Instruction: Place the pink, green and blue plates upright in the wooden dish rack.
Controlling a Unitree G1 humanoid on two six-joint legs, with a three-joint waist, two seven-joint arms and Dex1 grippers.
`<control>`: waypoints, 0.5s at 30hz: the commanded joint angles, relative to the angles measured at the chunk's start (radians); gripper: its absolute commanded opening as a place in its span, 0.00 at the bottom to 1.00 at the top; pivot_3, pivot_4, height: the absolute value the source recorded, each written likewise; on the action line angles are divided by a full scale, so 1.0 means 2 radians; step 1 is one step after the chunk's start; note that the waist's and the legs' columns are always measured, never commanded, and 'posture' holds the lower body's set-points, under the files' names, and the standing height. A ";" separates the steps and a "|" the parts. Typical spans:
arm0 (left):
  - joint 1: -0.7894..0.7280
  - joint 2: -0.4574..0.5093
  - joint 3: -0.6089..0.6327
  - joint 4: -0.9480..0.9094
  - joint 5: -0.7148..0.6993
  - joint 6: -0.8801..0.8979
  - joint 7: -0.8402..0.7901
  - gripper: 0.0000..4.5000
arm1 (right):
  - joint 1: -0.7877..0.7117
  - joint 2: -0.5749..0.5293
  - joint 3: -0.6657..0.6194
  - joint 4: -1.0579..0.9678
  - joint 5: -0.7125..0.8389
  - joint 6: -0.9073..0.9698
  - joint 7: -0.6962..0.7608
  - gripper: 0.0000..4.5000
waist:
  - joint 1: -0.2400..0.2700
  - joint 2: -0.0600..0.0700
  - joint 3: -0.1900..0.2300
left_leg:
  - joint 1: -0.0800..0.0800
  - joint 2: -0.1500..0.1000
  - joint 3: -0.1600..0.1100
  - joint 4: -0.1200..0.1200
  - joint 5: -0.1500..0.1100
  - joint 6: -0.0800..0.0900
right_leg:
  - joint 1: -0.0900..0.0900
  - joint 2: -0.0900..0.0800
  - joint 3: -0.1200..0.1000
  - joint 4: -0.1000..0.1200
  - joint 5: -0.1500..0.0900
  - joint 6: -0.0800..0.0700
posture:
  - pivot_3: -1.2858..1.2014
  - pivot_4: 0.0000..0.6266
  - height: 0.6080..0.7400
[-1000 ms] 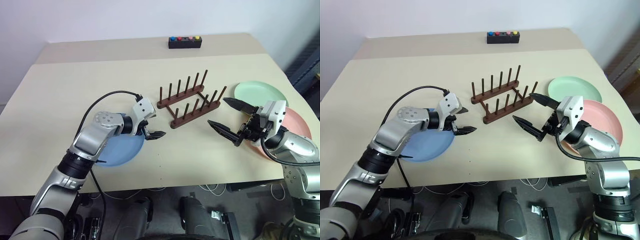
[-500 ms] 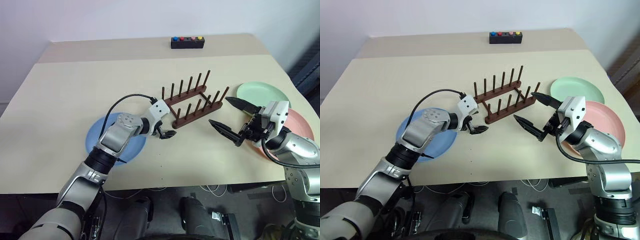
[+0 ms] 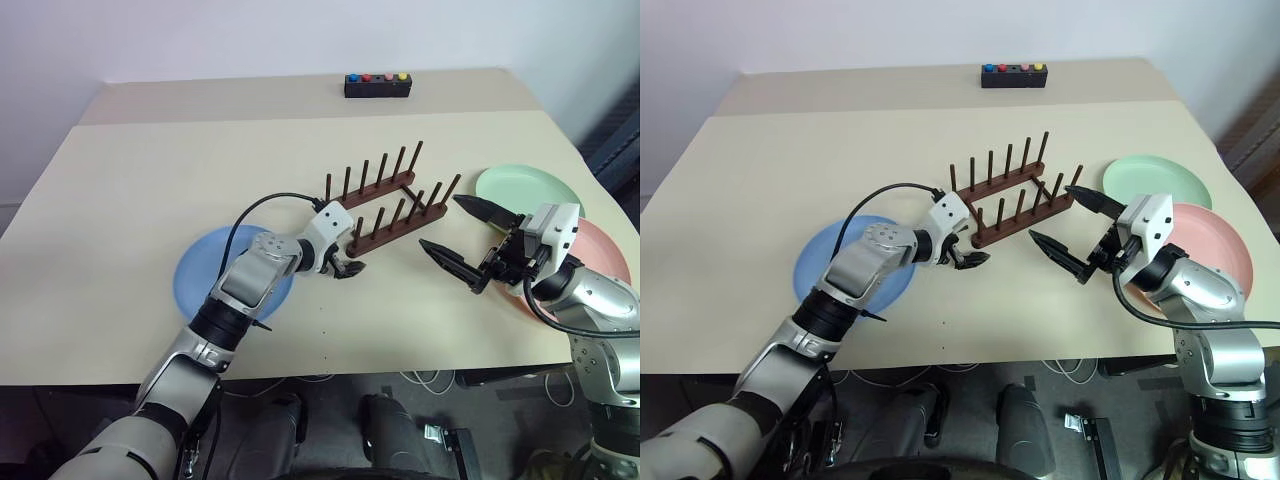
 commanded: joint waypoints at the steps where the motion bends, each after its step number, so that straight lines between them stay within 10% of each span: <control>1: -0.002 -0.006 0.007 -0.001 -0.004 0.014 -0.002 0.60 | -0.001 -0.005 -0.014 -0.024 0.004 -0.006 -0.003 1.00 | 0.000 0.000 0.000 | 0.000 0.000 0.000 0.000 0.000 0.000 | 0.000 0.000 0.000 0.000 0.000 0.000 | 0.52 0.24 1.00; 5: -0.002 -0.004 0.004 -0.005 0.006 0.015 0.003 0.15 | 0.001 -0.006 -0.016 -0.025 0.005 -0.005 -0.003 1.00 | 0.000 0.000 0.000 | 0.000 0.000 0.000 0.000 0.000 0.000 | 0.000 0.000 0.000 0.000 0.000 0.000 | 0.52 0.24 1.00; 15: -0.015 0.005 0.017 0.002 0.016 -0.028 0.004 0.15 | -0.001 -0.007 -0.018 -0.021 0.005 -0.006 -0.002 1.00 | -0.001 0.000 0.000 | 0.000 0.000 0.000 0.000 0.000 0.000 | 0.000 0.000 0.000 0.000 0.000 0.000 | 0.52 0.24 1.00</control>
